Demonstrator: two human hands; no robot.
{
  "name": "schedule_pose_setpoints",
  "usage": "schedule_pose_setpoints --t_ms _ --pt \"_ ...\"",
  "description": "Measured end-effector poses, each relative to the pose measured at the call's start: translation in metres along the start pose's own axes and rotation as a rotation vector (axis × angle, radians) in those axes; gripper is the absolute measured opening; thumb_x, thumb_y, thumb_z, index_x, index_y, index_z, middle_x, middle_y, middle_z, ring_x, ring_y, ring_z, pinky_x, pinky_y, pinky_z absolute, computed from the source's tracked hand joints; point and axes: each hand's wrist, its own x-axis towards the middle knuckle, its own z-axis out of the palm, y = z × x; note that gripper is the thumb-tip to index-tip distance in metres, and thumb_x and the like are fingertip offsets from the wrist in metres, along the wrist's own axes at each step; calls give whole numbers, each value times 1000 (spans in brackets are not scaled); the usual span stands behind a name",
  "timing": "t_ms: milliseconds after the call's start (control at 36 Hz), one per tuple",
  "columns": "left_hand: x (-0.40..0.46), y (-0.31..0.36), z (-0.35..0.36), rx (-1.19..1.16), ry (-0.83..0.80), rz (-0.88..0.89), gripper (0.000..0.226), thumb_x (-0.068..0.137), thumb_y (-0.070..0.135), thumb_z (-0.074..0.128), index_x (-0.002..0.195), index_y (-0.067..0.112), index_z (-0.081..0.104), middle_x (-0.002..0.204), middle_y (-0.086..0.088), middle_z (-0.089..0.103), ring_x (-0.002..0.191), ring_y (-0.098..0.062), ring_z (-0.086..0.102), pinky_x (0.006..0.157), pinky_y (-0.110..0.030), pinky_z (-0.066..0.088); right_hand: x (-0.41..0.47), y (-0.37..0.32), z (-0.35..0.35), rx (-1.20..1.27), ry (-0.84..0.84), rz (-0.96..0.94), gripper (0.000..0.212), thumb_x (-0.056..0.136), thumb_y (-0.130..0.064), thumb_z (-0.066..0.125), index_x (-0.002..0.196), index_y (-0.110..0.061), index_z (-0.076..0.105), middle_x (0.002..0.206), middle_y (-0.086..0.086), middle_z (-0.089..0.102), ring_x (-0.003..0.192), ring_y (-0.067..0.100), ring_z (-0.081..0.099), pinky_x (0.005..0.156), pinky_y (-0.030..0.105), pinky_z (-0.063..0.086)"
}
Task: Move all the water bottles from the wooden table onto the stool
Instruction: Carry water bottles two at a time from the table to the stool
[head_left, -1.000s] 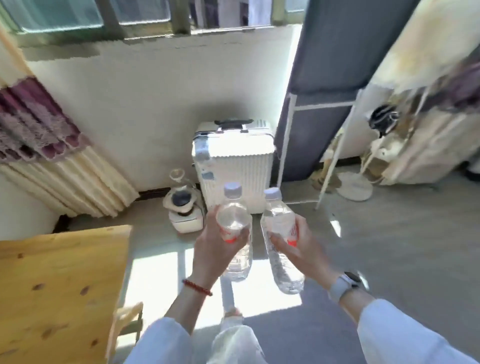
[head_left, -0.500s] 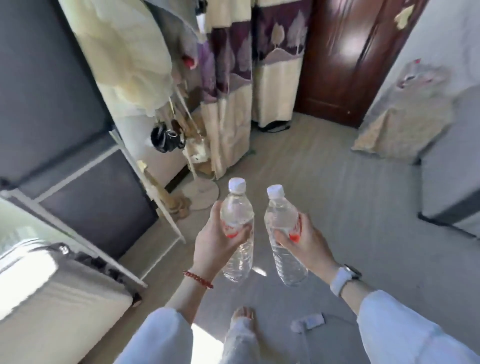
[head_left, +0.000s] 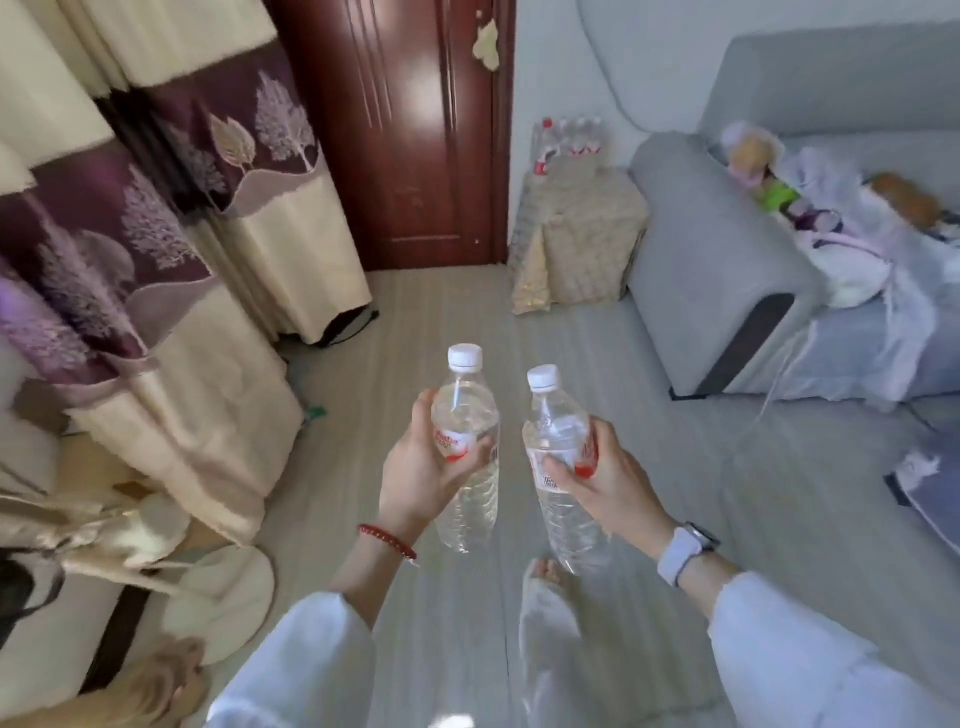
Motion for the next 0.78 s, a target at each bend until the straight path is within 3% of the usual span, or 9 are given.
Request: schedule_pose_setpoints --t_ms 250,417,583,778 --pt "236 45 100 -52 -67 28 73 71 55 67 126 24 31 87 1 67 77 -22 64 68 -41 54 229 48 -78 -13 86 28 62 73 -61 57 118 -25 33 98 -11 59 84 14 58 70 29 43" --pt "365 62 142 -77 -58 34 75 70 52 70 128 24 32 70 10 58 63 -12 59 59 -31 49 361 64 -116 -18 111 70 60 76 -56 60 117 -20 34 91 -9 59 82 16 58 66 29 40" --pt "504 58 189 -97 -75 33 71 70 46 72 125 21 35 90 1 66 80 -21 64 72 -40 53 496 88 -133 48 116 80 60 74 -55 62 119 -25 36 95 -14 60 85 12 60 73 31 46" --pt "674 50 250 -162 -129 34 68 69 43 74 122 26 35 93 8 64 84 -13 62 73 -29 49 668 112 -156 126 103 101 55 71 -54 65 111 -34 33 97 -24 52 91 8 57 77 26 44"
